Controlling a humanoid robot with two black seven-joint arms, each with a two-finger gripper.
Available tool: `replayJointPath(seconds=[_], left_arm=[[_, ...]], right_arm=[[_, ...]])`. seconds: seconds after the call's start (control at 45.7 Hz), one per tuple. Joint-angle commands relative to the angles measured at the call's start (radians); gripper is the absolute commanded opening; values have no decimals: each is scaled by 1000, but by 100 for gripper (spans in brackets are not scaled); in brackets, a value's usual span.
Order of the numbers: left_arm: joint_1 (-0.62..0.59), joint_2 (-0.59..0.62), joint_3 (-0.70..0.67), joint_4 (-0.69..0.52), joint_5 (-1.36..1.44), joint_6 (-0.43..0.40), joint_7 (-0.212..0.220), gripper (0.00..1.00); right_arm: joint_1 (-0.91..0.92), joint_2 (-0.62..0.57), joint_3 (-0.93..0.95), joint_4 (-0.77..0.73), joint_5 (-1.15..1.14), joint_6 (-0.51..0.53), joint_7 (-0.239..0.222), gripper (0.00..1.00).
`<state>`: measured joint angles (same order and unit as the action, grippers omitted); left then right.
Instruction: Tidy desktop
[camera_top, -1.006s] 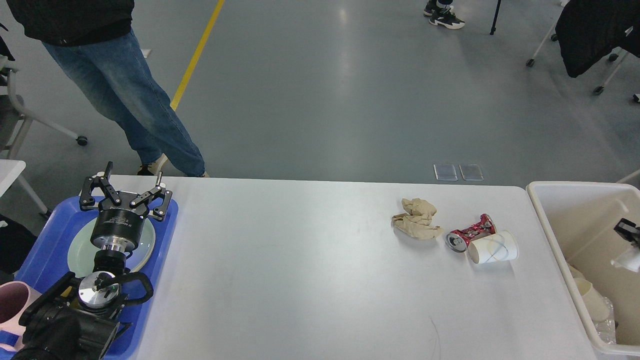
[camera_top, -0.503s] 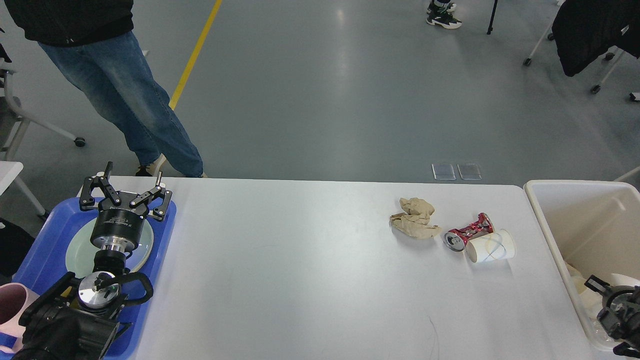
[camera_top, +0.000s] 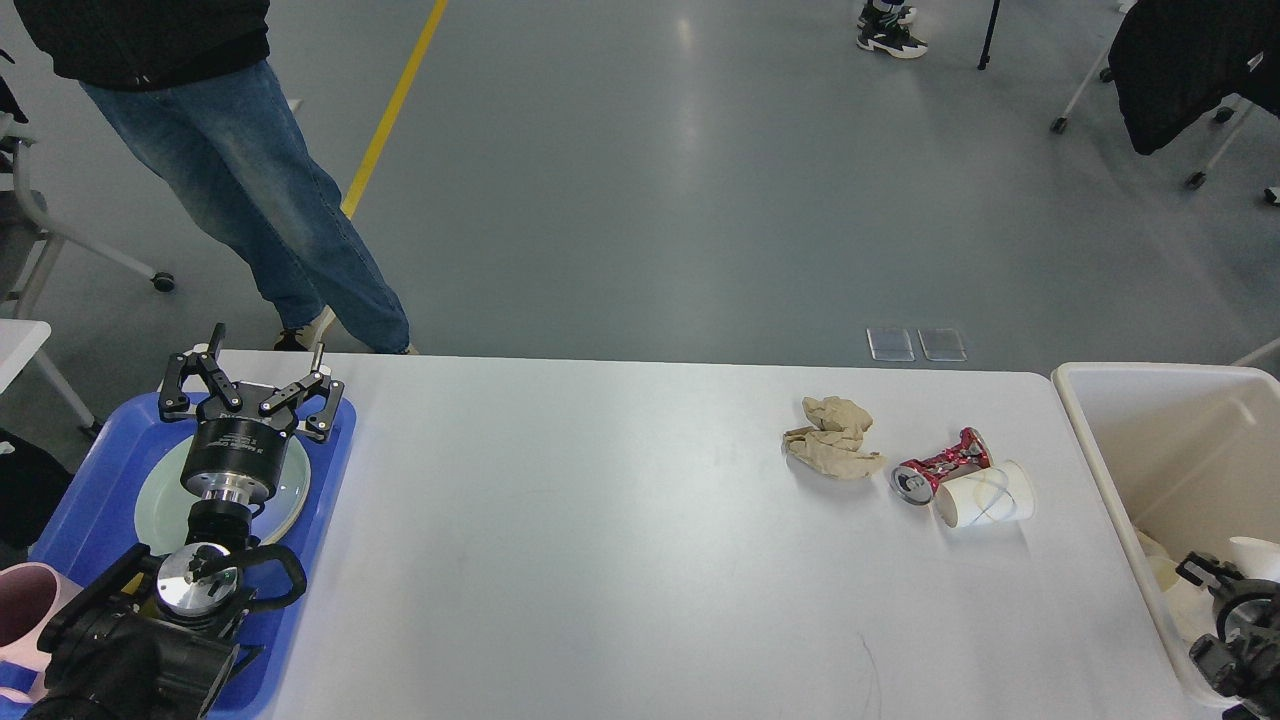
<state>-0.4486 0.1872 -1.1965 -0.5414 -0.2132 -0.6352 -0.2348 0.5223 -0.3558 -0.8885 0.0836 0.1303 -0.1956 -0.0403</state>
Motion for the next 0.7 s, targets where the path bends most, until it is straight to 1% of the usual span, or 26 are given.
replayJointPath(seconds=[0.0, 0.219, 0.415, 0.525, 0.678], left_arm=[[1, 0, 0, 0, 0, 0, 0, 96], [1, 0, 0, 0, 0, 0, 0, 96], [1, 0, 0, 0, 0, 0, 0, 96], [-1, 0, 0, 0, 0, 0, 0, 96], [-1, 0, 0, 0, 0, 0, 0, 96]], right_arm=[[-4, 5, 2, 2, -1, -8, 0, 100], [25, -8, 2, 11, -1, 10, 8, 100], [128, -28, 3, 90, -1, 100, 8, 100], [218, -87, 3, 168, -5, 157, 7, 100], [412, -164, -35, 339, -21, 206, -4, 100]])
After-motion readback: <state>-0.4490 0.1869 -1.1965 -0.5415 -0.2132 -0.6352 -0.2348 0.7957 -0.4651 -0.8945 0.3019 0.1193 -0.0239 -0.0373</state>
